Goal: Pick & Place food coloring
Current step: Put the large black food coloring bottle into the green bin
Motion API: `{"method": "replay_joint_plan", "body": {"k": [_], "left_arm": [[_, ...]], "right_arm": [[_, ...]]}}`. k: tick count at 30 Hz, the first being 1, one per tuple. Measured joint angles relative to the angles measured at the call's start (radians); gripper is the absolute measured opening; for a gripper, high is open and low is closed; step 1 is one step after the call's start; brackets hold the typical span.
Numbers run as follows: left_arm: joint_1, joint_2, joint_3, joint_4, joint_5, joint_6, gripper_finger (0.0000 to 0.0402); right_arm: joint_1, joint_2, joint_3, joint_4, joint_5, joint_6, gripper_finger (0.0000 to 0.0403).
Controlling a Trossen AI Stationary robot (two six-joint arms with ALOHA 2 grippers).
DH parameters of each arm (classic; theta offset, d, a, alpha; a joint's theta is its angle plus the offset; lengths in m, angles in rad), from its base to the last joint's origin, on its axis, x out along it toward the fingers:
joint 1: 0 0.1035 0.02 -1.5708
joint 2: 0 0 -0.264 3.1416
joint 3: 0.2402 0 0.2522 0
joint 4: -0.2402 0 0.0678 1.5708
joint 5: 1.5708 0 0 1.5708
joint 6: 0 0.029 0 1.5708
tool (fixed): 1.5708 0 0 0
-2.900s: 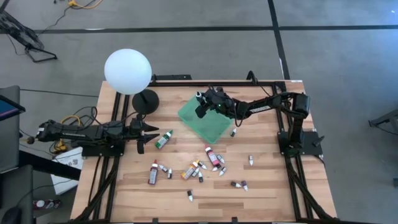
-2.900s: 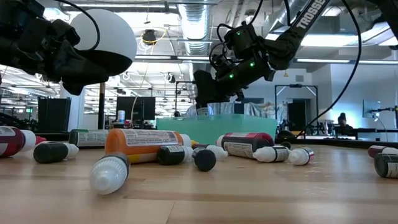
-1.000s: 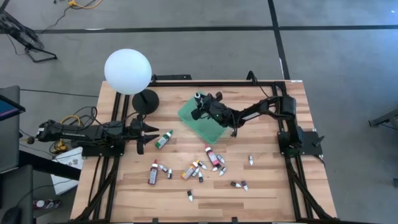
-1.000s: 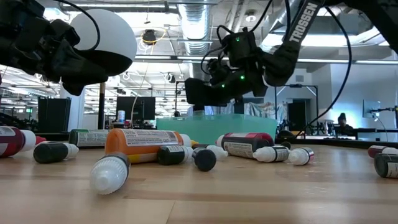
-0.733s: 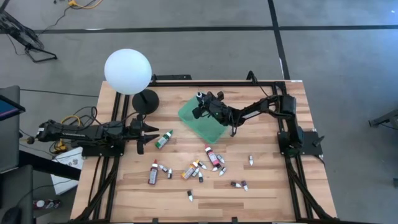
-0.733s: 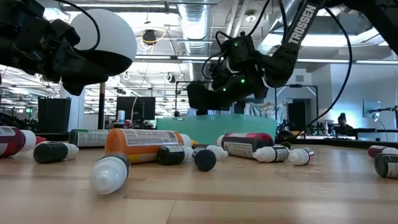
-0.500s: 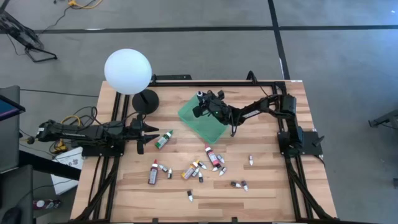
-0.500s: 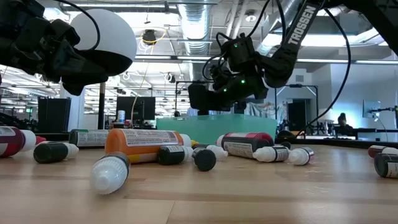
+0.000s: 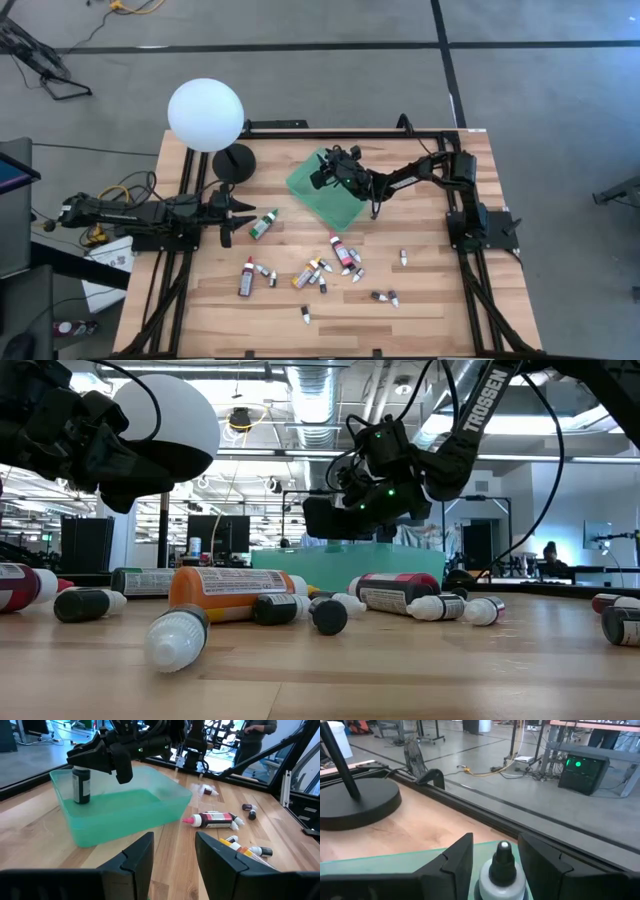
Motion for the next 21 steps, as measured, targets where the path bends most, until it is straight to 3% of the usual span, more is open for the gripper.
{"method": "replay_joint_plan", "body": {"k": [21], "left_arm": [[0.000, 0.000, 0.000, 0.000, 0.000, -0.001, 0.0138]], "right_arm": [[0.000, 0.000, 0.000, -0.005, -0.007, 0.026, 0.0135]]}}
